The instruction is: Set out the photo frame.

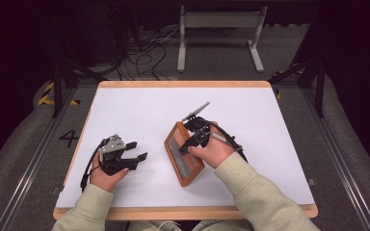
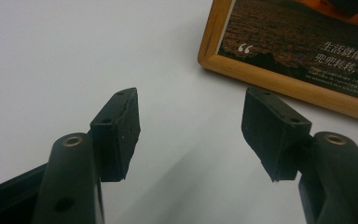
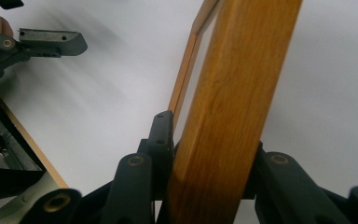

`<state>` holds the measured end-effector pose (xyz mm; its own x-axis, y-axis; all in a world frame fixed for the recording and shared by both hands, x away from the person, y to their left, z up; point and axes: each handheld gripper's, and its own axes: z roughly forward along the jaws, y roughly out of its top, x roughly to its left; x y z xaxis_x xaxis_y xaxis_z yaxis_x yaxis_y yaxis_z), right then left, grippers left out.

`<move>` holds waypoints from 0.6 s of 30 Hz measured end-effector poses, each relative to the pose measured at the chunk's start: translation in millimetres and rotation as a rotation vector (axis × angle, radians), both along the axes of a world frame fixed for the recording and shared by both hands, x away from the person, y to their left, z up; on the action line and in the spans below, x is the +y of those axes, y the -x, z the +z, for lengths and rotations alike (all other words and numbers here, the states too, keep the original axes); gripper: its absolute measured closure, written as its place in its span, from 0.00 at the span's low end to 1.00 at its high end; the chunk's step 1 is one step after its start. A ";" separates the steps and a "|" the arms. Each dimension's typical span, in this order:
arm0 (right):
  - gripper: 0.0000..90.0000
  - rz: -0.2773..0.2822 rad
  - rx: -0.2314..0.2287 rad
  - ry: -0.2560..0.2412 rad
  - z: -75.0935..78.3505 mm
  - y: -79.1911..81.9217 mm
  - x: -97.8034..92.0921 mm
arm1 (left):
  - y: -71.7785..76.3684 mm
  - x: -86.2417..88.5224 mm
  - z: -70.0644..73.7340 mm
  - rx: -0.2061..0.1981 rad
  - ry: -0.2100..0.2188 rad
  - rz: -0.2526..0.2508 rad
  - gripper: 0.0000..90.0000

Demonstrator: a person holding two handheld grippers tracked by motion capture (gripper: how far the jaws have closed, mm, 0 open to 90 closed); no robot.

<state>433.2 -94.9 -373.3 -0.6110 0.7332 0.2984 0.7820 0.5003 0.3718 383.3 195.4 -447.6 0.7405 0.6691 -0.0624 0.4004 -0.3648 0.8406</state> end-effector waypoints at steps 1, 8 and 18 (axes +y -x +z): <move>0.77 -0.001 0.006 -0.006 0.2 -0.1 -0.4 | 0.0 0.0 0.0 0.000 0.000 0.000 0.42; 0.81 0.021 0.016 -0.023 5.5 2.2 -0.1 | 0.0 -0.1 0.0 0.000 0.000 0.000 0.42; 0.81 0.106 -0.084 0.027 25.5 6.2 -10.7 | 0.0 -0.7 -0.6 0.005 -0.001 0.001 0.42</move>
<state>427.0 -105.6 -347.8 -0.7073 0.6705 0.2241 0.6911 0.5889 0.4191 383.3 194.7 -448.2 0.7397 0.6698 -0.0654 0.4047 -0.3651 0.8384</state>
